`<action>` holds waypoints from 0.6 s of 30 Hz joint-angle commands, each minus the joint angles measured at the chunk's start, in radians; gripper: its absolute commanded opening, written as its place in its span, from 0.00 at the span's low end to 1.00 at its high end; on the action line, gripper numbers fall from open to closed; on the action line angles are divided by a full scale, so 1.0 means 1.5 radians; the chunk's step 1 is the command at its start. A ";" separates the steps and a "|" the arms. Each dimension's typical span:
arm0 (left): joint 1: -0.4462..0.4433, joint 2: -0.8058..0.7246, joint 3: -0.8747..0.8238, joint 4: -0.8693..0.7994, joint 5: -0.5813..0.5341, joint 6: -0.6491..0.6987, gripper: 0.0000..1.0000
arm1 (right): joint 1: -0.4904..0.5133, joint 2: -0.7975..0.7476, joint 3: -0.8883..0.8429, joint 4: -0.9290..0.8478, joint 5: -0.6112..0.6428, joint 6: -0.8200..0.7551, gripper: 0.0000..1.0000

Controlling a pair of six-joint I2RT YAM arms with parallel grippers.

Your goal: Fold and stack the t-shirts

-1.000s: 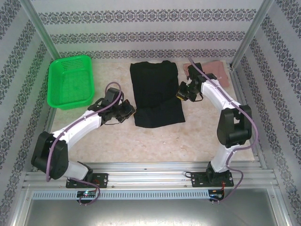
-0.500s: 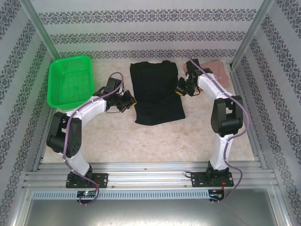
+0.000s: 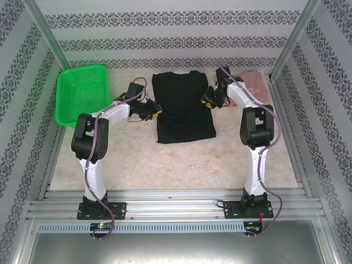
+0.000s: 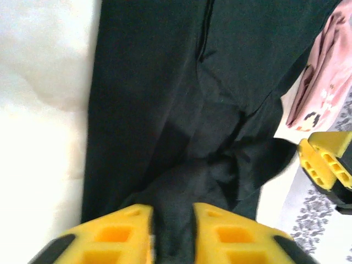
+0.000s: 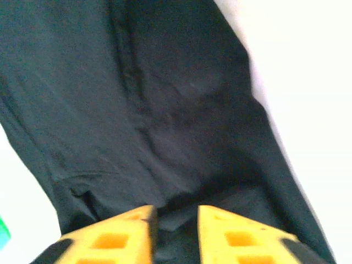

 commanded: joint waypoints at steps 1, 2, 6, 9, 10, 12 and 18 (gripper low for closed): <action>0.014 -0.011 0.033 0.064 0.014 -0.018 0.42 | -0.019 -0.007 0.041 0.031 -0.045 0.032 0.36; 0.016 -0.018 0.039 0.079 0.013 -0.028 0.48 | -0.024 -0.021 0.040 0.042 -0.049 0.035 0.39; 0.019 -0.060 0.081 0.050 -0.004 -0.020 0.57 | -0.043 -0.099 0.013 0.044 -0.061 -0.005 0.45; 0.017 -0.118 0.063 0.001 -0.035 0.007 0.61 | -0.052 -0.195 -0.080 0.047 -0.060 -0.041 0.48; 0.014 -0.139 0.054 -0.022 -0.049 0.020 0.63 | -0.052 -0.229 -0.118 0.058 -0.068 -0.049 0.47; 0.000 -0.189 0.025 -0.076 -0.085 0.052 0.64 | -0.045 -0.297 -0.219 0.078 -0.104 -0.055 0.45; -0.117 -0.273 -0.102 -0.131 -0.136 0.073 0.51 | 0.009 -0.396 -0.487 0.186 -0.170 -0.014 0.22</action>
